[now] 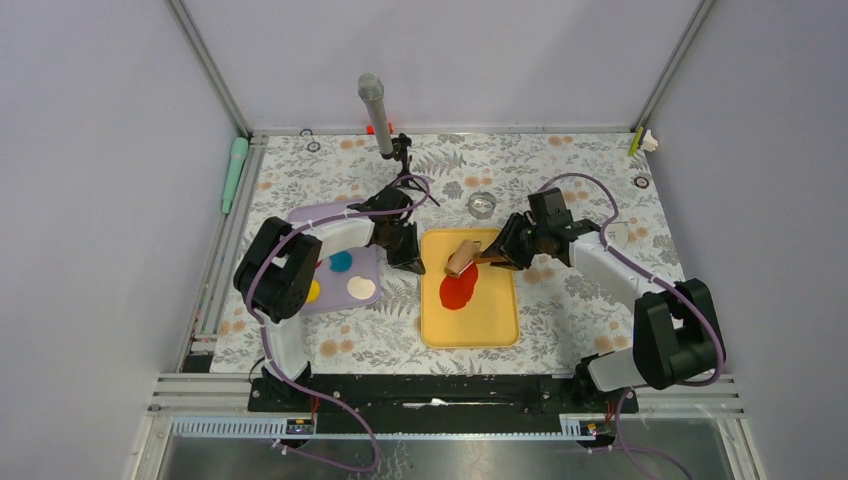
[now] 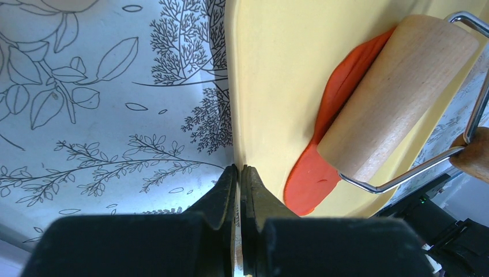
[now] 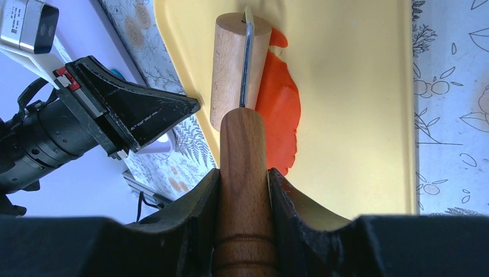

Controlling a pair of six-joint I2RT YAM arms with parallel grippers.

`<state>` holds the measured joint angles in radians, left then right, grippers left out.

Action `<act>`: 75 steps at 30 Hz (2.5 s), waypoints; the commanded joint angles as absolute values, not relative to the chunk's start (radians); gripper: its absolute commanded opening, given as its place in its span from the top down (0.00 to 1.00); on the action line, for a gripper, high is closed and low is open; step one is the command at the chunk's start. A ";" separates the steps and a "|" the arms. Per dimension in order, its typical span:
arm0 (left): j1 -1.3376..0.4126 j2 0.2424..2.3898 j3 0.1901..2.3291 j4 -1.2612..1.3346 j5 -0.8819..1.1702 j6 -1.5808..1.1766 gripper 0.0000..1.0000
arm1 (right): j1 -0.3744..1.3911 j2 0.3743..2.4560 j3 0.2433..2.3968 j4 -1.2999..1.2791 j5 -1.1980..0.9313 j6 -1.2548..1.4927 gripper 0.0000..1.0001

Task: Roll out the dumpling wrappers from the dough
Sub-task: Flatten out the dough on the work surface.

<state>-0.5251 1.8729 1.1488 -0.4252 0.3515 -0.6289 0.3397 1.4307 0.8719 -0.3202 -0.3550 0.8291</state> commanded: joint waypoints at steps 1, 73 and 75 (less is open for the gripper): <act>-0.505 1.828 1.135 -0.469 0.325 -0.607 1.00 | 0.311 1.431 0.822 -0.479 -0.216 0.785 1.00; -0.499 1.839 1.104 -0.396 0.345 -0.710 1.00 | 0.371 1.230 0.964 -0.638 -0.222 0.796 1.00; -0.499 1.848 1.104 -0.376 0.345 -0.734 1.00 | 0.371 1.220 1.001 -0.653 -0.226 0.789 1.00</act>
